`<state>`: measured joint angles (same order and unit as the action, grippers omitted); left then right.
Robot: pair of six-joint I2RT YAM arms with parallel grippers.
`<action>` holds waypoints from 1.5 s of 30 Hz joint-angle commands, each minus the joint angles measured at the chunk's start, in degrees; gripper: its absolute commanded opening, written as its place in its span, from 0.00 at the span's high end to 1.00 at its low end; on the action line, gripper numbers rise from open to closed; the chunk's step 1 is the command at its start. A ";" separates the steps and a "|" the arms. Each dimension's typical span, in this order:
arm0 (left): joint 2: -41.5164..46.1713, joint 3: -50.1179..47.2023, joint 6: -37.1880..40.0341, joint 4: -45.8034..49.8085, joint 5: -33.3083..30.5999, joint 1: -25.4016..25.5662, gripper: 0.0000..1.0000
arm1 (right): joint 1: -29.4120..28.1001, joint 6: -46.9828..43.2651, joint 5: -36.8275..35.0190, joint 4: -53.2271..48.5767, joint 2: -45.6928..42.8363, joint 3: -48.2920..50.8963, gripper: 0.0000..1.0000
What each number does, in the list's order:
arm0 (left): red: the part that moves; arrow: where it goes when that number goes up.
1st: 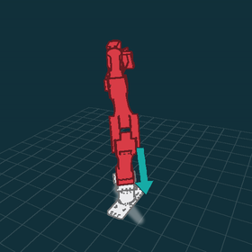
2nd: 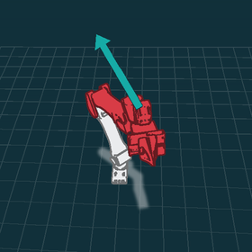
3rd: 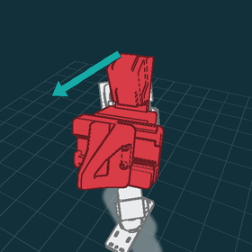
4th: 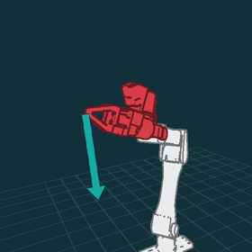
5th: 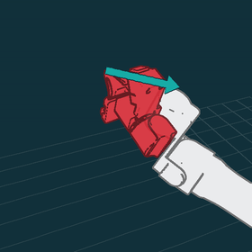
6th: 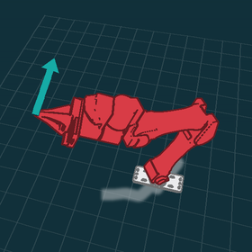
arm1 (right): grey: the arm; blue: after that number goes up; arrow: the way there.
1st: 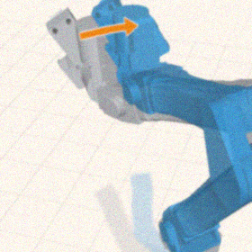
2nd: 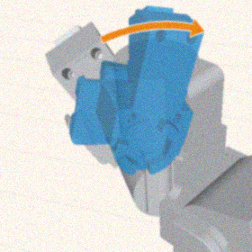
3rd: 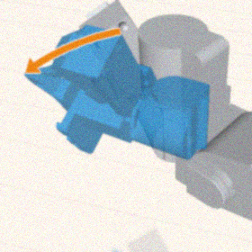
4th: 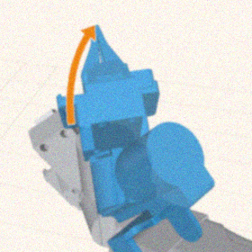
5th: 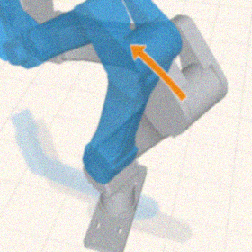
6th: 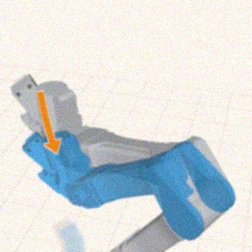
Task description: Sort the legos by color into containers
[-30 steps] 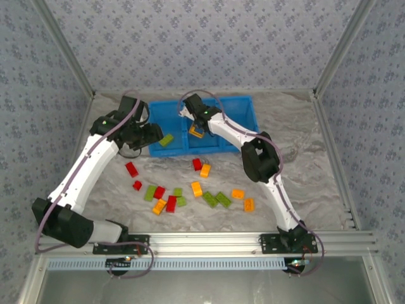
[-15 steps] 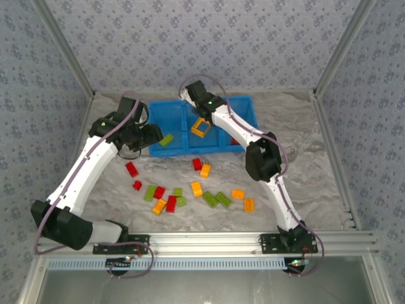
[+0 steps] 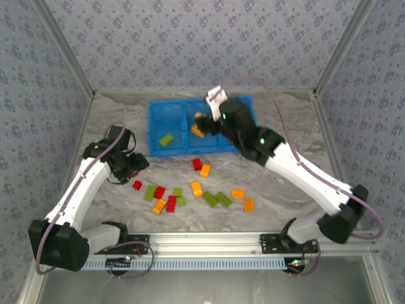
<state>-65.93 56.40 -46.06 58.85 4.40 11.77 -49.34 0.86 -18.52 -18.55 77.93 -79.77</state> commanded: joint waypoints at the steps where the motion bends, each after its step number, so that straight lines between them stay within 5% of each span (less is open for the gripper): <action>1: -1.07 -3.28 0.06 -0.86 -1.20 -3.87 0.30 | -4.94 11.49 3.91 -3.62 -2.51 10.13 0.17; 7: -8.07 -6.61 0.06 -14.52 1.16 -11.15 0.26 | -10.01 17.72 8.75 -3.72 -7.50 22.43 0.17; 12: -9.60 -4.83 1.08 -13.16 1.19 -11.47 0.26 | -9.77 18.48 9.76 -3.15 -6.38 23.24 0.17; 17: -6.11 -7.21 -1.82 -7.31 0.56 -3.66 0.27 | -9.33 18.90 8.05 -3.07 -4.65 21.94 0.18; 20: -1.37 -11.80 -9.82 -7.00 1.07 1.36 0.19 | -8.64 19.43 8.43 -2.41 -4.10 21.86 0.18; 26: 3.93 -18.50 -29.46 -13.43 1.08 4.17 0.13 | -8.59 19.42 10.25 -2.81 -2.70 21.02 0.18; 32: -1.80 -17.31 -41.14 -14.99 0.34 7.90 0.12 | -8.80 19.51 10.85 -3.11 -2.39 20.70 0.18; 45: -8.83 -21.36 -44.61 -24.98 -0.03 9.37 0.15 | -8.91 20.47 10.52 -3.66 -4.10 23.58 0.18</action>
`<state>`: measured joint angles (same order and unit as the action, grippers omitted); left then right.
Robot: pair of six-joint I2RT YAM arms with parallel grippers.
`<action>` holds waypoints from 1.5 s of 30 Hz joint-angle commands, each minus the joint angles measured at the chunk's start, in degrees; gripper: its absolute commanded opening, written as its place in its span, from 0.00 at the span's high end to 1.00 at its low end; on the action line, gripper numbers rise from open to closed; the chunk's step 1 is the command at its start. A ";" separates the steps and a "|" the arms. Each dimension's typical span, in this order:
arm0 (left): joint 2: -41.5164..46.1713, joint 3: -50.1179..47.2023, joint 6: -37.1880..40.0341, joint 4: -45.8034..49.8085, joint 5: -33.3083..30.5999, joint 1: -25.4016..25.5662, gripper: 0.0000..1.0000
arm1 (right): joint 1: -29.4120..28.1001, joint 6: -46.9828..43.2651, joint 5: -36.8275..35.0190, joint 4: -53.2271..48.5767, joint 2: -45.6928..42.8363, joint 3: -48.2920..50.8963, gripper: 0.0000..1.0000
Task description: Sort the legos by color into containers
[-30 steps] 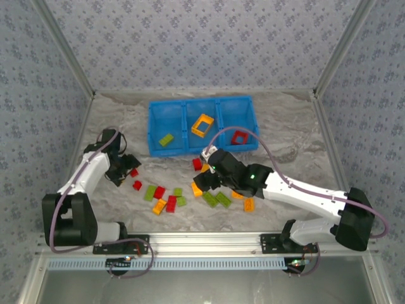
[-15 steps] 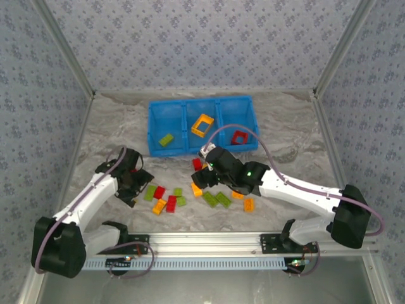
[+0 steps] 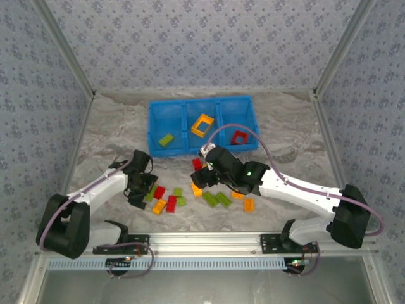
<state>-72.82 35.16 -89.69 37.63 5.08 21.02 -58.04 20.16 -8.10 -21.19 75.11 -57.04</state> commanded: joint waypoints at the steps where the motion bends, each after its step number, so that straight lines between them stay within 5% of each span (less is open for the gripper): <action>1: -2.72 -0.06 -1.00 -4.06 -0.65 0.08 0.16 | -0.15 1.25 0.18 -1.09 -1.28 0.89 0.18; 13: -1.45 1.93 -0.53 -1.96 -3.04 0.24 0.37 | 0.00 1.02 -0.13 -1.17 -0.86 0.92 0.18; 21: 2.22 18.95 10.81 9.80 -9.41 1.96 0.40 | 0.30 1.93 -0.62 -0.53 -0.20 1.57 0.18; 31: -23.95 54.40 30.22 15.01 -12.17 2.42 0.40 | 4.40 4.92 0.97 1.49 6.55 -0.82 0.19; 45: -53.68 84.15 36.33 21.52 -8.45 -2.82 0.40 | 5.57 8.22 -2.04 2.02 21.79 -9.95 0.29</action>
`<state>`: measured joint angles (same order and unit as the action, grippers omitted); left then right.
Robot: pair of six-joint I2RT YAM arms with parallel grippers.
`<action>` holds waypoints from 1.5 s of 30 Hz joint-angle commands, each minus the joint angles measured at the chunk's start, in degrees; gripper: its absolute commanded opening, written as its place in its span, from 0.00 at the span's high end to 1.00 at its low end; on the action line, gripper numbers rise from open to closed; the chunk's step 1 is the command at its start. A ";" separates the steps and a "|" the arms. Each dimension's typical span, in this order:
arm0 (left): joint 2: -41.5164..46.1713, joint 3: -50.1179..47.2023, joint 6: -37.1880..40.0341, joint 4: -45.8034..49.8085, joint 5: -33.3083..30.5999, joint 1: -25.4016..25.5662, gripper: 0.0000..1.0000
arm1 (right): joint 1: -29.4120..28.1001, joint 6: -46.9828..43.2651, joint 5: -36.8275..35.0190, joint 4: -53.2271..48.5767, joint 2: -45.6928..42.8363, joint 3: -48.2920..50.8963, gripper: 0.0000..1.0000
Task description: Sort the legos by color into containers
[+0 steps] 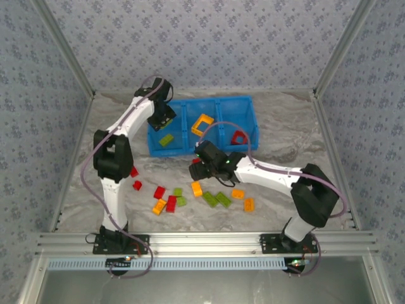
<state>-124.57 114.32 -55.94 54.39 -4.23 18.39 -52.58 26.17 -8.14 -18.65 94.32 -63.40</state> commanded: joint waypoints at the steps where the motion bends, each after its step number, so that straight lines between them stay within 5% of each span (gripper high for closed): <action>1: -2.93 5.61 2.82 5.00 0.93 -0.41 0.38 | 0.15 3.05 -3.18 -1.65 4.17 -4.41 0.32; 10: -5.73 6.02 4.15 5.57 2.96 -1.43 0.32 | 0.80 3.09 -3.44 -7.46 14.10 -14.57 0.40; 30: -10.45 9.97 6.48 7.74 3.61 -1.52 0.23 | 1.27 5.03 -5.65 -9.43 20.01 -17.13 0.39; 45: 6.69 2.59 1.62 4.47 -1.28 0.42 0.23 | 1.07 4.94 -7.26 -10.25 16.43 -16.70 0.69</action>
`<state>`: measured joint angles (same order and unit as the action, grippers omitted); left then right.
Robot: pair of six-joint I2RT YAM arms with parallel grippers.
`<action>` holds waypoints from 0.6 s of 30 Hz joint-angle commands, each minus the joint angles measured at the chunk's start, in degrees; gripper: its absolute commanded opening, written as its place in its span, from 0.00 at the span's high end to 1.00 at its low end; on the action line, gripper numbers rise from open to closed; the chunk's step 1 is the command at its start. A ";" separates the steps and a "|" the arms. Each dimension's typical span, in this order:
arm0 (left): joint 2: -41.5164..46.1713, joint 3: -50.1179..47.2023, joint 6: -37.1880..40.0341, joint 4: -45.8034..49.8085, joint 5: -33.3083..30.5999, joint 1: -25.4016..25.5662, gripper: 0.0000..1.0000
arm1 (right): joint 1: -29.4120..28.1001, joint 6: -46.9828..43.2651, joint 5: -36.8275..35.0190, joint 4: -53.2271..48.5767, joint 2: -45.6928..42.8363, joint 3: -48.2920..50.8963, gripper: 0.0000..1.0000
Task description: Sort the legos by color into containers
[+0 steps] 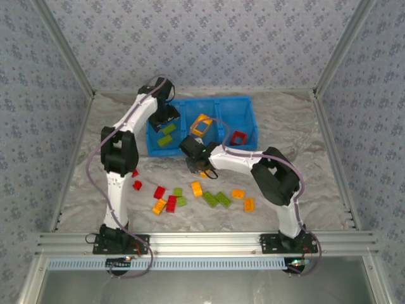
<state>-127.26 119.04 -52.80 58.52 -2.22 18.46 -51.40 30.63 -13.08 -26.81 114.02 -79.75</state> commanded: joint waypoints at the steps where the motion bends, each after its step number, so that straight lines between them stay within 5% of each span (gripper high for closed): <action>1: 11.15 -3.78 -2.05 -0.66 -3.02 0.35 0.24 | -0.11 0.61 -2.70 -2.50 -4.79 0.12 0.69; 10: 16.15 -11.70 -1.67 -4.42 -1.06 -0.73 0.35 | 2.67 2.49 -5.02 -6.93 -19.02 5.40 0.71; 18: 29.23 -21.01 0.68 -3.21 -1.75 3.38 0.40 | 19.83 -4.16 -2.74 -10.24 -27.59 6.33 0.70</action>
<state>-107.42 102.67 -53.54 54.59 -3.25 19.22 -36.99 30.04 -16.69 -34.81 86.32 -73.89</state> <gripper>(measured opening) 0.609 0.312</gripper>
